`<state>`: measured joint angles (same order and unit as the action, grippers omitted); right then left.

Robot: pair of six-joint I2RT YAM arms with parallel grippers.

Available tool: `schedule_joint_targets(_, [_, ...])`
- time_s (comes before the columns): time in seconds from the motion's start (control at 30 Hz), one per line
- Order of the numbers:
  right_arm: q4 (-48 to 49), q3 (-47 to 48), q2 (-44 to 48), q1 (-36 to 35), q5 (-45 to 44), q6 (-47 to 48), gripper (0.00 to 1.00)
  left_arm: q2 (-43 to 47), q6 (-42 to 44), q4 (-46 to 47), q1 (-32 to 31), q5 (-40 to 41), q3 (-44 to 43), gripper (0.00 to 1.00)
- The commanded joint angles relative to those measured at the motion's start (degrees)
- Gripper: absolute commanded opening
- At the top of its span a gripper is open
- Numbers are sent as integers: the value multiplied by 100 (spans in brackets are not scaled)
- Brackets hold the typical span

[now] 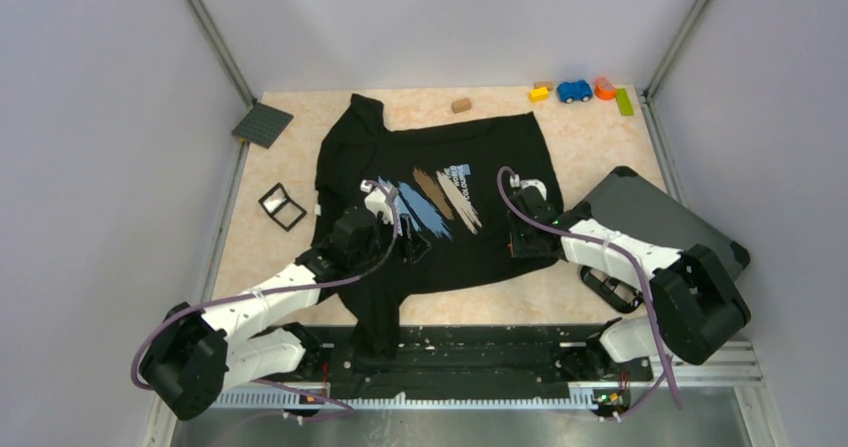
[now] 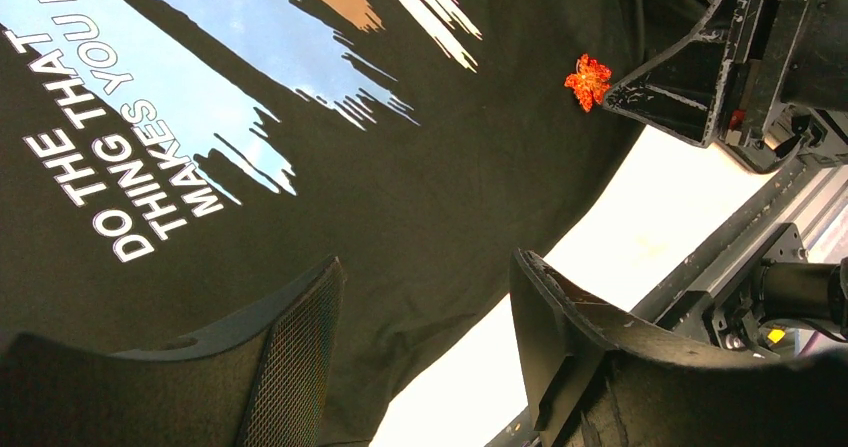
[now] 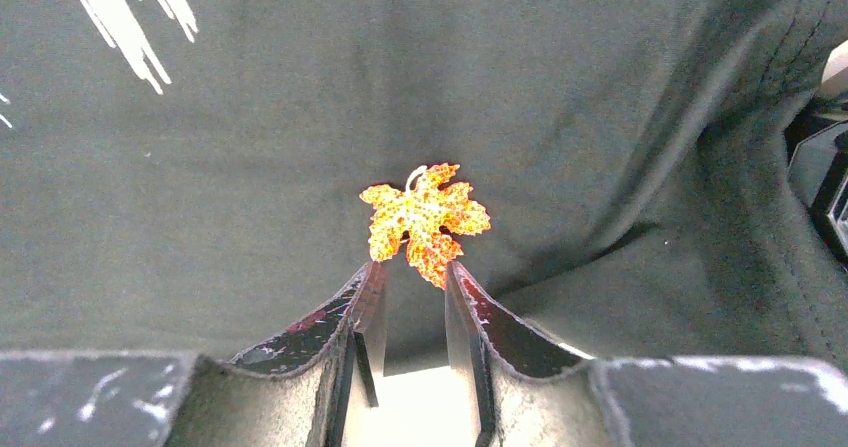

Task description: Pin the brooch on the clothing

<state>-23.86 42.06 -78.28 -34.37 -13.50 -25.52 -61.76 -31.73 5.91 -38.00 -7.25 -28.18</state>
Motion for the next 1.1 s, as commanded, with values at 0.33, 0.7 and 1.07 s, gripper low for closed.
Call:
schedule_joint_targets(0.33, [236,-117,-237,93,-92,17,30,109,-24,226,-13,-93,15,66])
schedule_joint_targets(0.7, [315,-172,-326,124,-118,14,30,198,-35,191,-14,-66,41,66])
schedule_joint_targets(1.07, [558,-178,-474,132,-106,117,30,190,-20,191,-11,-66,59,66])
